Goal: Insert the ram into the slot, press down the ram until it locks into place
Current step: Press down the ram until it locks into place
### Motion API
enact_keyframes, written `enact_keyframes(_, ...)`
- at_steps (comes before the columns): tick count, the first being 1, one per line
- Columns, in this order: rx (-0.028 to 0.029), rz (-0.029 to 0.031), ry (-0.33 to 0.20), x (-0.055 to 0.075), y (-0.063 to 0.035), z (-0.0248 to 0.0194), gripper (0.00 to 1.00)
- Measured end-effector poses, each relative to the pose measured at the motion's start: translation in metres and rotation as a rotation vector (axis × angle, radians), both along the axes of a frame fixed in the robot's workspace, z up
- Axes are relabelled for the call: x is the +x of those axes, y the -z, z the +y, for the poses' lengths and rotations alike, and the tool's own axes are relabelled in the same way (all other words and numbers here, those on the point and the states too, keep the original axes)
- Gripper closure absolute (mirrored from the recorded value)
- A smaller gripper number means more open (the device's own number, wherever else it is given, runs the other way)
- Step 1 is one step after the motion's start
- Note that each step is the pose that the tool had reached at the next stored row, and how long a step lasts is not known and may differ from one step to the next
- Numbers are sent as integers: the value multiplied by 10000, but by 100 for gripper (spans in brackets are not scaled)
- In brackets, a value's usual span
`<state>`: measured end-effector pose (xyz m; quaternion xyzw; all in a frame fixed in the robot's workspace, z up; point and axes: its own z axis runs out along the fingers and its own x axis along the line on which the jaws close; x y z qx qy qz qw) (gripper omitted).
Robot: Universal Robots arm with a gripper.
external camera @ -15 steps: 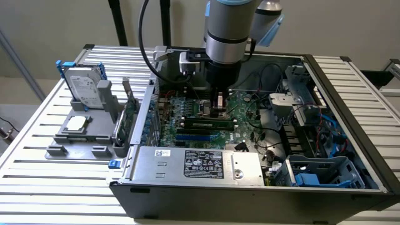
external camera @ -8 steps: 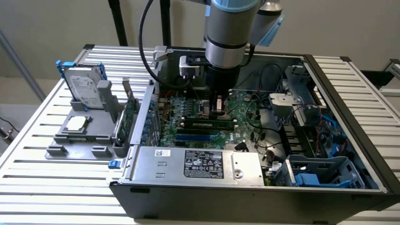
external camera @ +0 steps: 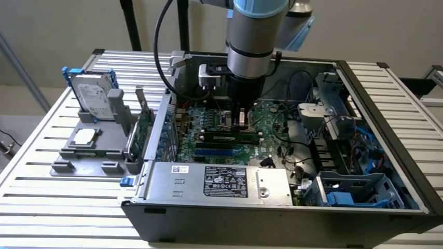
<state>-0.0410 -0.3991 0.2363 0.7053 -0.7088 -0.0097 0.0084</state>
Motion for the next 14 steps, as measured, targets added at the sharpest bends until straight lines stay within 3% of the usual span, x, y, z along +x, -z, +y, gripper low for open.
enact_keyframes(14, -4, 2, 13, -1, 93, -1, 89)
